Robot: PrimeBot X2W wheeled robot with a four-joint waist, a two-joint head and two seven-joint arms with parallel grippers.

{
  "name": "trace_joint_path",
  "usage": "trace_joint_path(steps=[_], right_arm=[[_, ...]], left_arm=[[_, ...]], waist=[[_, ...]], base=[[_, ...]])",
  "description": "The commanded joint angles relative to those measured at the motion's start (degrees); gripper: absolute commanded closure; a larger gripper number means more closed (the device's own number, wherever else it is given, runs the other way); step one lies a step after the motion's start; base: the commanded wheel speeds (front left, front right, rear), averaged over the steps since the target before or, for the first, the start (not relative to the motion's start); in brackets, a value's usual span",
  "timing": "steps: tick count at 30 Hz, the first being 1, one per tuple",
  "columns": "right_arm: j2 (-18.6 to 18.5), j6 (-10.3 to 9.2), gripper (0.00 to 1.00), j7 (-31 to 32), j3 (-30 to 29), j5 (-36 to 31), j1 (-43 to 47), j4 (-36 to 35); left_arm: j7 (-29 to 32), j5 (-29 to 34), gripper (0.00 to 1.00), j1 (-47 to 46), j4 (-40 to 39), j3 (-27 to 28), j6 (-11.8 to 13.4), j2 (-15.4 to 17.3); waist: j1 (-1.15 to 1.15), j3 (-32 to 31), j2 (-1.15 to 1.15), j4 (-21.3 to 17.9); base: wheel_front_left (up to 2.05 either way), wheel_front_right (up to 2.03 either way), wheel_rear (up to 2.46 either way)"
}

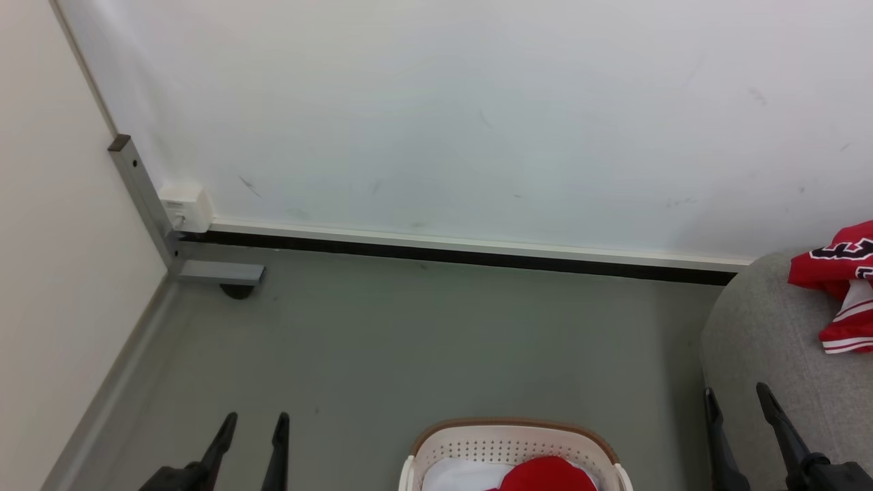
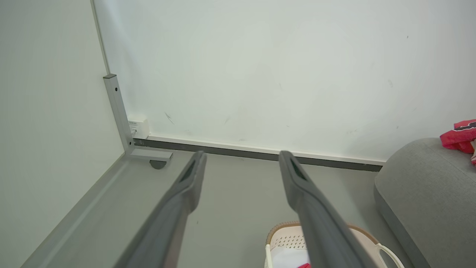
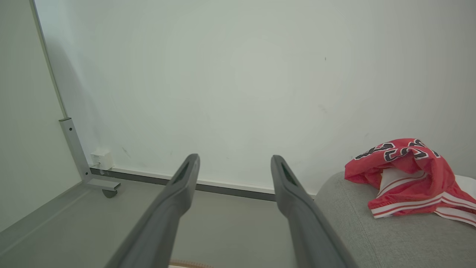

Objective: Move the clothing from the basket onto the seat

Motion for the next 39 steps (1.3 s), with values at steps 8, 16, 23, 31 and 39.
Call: trace_joint_path(steps=[8,16,23,31,39], right_arm=[[-0.23,-0.14,0.00,0.03,-1.12,-0.78,-2.69,-0.55],[-0.20,-0.14,0.00,0.03,-2.87,-1.51,-8.25,-3.52],[-0.18,-0.14,0.00,0.04,-2.95,-1.04,-13.61,-7.11],[-0.14,-0.14,0.00,0.03,-2.46,-1.49,-19.14,-12.41],[-0.17,-0.14,0.00,0.03,-3.00,-2.25,-23.29,-16.33]], left_arm=[[-0.03,2.83,0.00,-1.70,1.30,1.70,-3.62,-1.64],[0.12,6.21,0.00,-11.96,6.01,-3.46,-7.98,-2.41],[3.16,9.25,0.00,-25.53,15.50,-11.38,-9.85,-3.24],[7.51,9.89,0.00,-39.34,28.72,-18.79,-10.29,-5.58],[10.41,6.33,0.00,-49.50,38.67,-23.74,-10.25,-8.37]], waist=[[0.00,3.52,0.00,-3.19],[0.00,15.67,0.00,-8.08],[0.00,27.52,0.00,-11.73],[0.00,40.46,0.00,-13.82],[0.00,51.31,0.00,-13.51]], base=[[0.00,0.00,0.00],[0.00,0.00,0.00],[0.00,0.00,0.00],[0.00,0.00,0.00],[0.00,0.00,0.00]])
